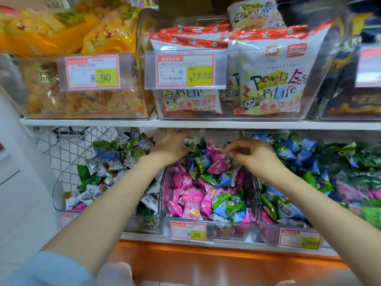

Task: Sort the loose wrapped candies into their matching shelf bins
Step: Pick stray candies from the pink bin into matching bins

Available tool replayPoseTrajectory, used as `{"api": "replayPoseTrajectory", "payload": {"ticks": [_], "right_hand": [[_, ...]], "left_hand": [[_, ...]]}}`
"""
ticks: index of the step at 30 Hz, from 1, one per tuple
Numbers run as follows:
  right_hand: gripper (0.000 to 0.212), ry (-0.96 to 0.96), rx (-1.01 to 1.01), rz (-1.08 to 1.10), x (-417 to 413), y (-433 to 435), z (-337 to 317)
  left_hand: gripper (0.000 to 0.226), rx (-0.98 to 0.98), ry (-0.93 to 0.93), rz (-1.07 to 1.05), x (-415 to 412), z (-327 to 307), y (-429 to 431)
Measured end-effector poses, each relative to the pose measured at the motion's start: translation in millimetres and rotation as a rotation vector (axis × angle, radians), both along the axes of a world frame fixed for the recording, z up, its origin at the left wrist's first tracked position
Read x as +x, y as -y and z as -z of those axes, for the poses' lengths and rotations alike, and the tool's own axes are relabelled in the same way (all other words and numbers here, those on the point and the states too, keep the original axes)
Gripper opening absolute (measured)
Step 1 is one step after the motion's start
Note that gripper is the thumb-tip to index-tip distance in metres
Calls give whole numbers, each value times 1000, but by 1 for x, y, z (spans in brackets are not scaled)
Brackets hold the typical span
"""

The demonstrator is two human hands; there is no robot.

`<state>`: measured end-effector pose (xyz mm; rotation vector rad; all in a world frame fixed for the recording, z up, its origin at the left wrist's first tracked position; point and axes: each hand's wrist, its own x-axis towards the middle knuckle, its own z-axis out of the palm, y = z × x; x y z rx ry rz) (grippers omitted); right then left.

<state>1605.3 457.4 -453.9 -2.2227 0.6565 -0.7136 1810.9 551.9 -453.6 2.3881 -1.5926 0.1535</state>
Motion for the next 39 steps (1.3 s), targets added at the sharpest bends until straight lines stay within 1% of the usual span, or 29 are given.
{"api": "replayPoseTrajectory", "payload": {"ticks": [2,4,5,7,11,12,14,17,19,20,22,23,26,28,30,33,35,37,38,39], "right_hand": [[17,-1,2,-1,-5,4,0],[17,2,7,0,-11,8,0],[19,4,2,6,-13,10,0],[24,-3,-18,27,-16,14,0],[23,-7,-16,60,-18,20,-1],[22,-6,-16,65,-18,22,0],[21,-33,-40,74,-16,25,2],[18,-168,-186,103,-7,33,5],[19,-226,-260,91,1,38,5],[20,-250,-302,73,5,40,5],[22,-348,-409,49,15,46,7],[23,-409,-449,46,21,50,9],[27,-608,-463,59,33,57,18],[23,-654,-477,82,39,57,22],[18,-629,-505,124,42,54,21],[17,-568,-555,183,38,49,17],[17,-464,-585,265,34,47,14],[26,-330,-635,383,30,44,10],[31,-292,-587,410,29,42,5],[32,-246,-474,391,27,39,0]], "left_hand": [[43,118,47,6,8,-2,15],[41,235,91,-3,15,-3,22],[38,270,105,-11,16,-2,24],[33,271,117,-21,17,-1,26],[22,168,36,-36,16,2,24],[19,110,4,-31,16,2,23],[19,-40,-128,-46,10,-1,15],[17,-168,-226,-143,1,-6,-1],[23,-278,-376,-161,-6,-6,-15],[24,-323,-399,-153,-11,-6,-22],[18,-349,-309,-125,-24,-3,-37],[17,-359,-296,-101,-29,0,-43],[16,-378,-349,-65,-39,8,-54],[16,-379,-410,-70,-37,13,-55],[16,-376,-464,-46,-35,17,-56],[18,-375,-512,-18,-33,20,-58],[17,-389,-525,-16,-30,20,-57],[17,-401,-538,-23,-29,19,-57],[17,-403,-549,-22,-28,18,-57],[19,-401,-560,-16,-28,18,-57]]}}
